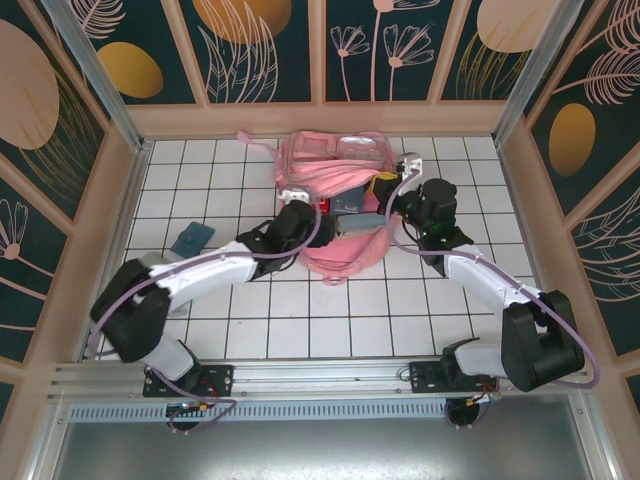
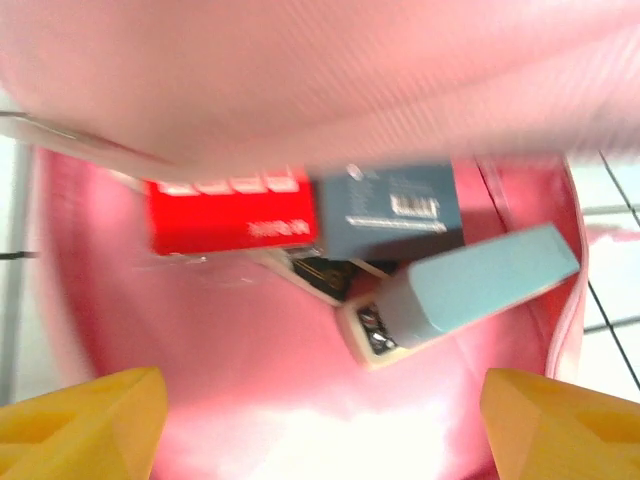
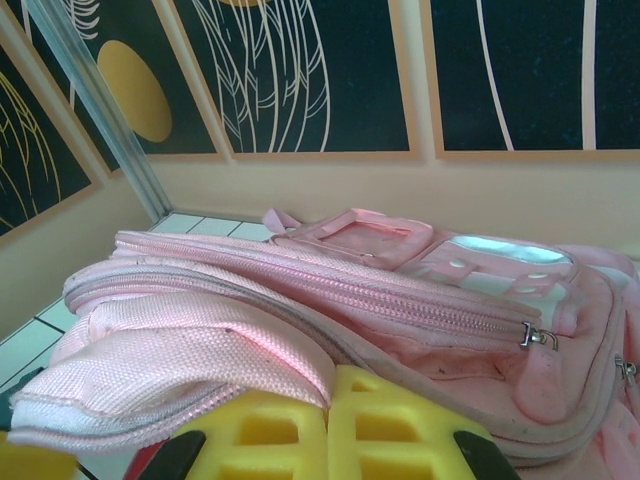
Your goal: Pack books, pencil case, and school supplies into a backpack
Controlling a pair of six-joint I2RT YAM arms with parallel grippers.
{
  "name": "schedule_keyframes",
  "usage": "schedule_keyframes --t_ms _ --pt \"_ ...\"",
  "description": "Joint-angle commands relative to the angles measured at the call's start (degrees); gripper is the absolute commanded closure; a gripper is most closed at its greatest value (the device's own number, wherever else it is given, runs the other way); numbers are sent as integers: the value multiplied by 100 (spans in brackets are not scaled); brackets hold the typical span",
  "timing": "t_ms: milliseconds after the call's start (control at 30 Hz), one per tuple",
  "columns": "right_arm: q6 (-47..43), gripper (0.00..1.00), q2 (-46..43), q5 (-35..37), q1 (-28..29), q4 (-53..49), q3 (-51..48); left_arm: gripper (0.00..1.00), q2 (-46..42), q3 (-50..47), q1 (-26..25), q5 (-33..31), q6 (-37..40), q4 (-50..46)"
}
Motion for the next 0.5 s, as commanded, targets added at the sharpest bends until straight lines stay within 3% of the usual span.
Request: schedule_keyframes --t_ms 0,100,233,467 --pt "170 100 -89 -139 -7 635 111 17 -517 -439 137 -938 -462 -593" --pt "166 100 -82 -128 18 621 120 2 -976 -743 244 -1498 -769 -1016" --pt "168 100 -85 -128 57 626 129 3 -1515 -1081 699 -1812 -1140 -1571" --pt "169 100 -43 -150 111 626 161 8 -2076 -1810 2389 -951 -768 -1135"
